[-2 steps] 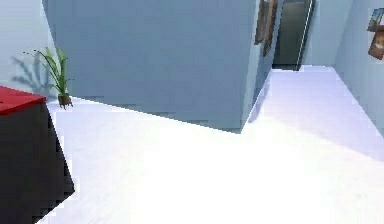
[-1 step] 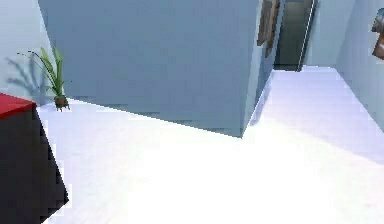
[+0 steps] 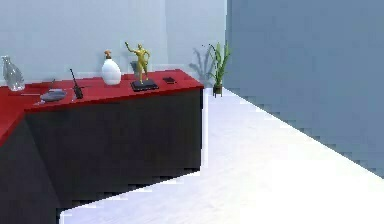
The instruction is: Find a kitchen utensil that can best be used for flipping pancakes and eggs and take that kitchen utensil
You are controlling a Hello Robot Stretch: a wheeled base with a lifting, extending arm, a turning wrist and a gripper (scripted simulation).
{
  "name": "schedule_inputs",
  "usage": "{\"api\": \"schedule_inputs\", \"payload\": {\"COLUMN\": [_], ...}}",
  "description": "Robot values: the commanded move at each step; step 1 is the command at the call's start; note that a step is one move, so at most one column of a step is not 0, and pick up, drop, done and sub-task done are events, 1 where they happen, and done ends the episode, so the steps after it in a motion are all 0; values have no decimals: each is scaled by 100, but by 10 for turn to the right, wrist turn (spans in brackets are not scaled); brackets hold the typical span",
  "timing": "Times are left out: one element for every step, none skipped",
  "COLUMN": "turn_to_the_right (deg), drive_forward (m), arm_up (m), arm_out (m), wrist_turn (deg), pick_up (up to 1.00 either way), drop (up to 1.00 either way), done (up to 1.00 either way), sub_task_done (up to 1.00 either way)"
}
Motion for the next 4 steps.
{"api": "schedule_inputs", "payload": {"turn_to_the_right": [0, -450, -450, -450], "drive_forward": [90, 0, 0, 0], "arm_up": [0, 0, 0, 0], "arm_out": [0, 0, 0, 0], "wrist_turn": [0, 0, 0, 0], "pick_up": [0, 0, 0, 0], "drop": [0, 0, 0, 0], "done": [0, 0, 0, 0], "sub_task_done": [0, 0, 0, 0]}}
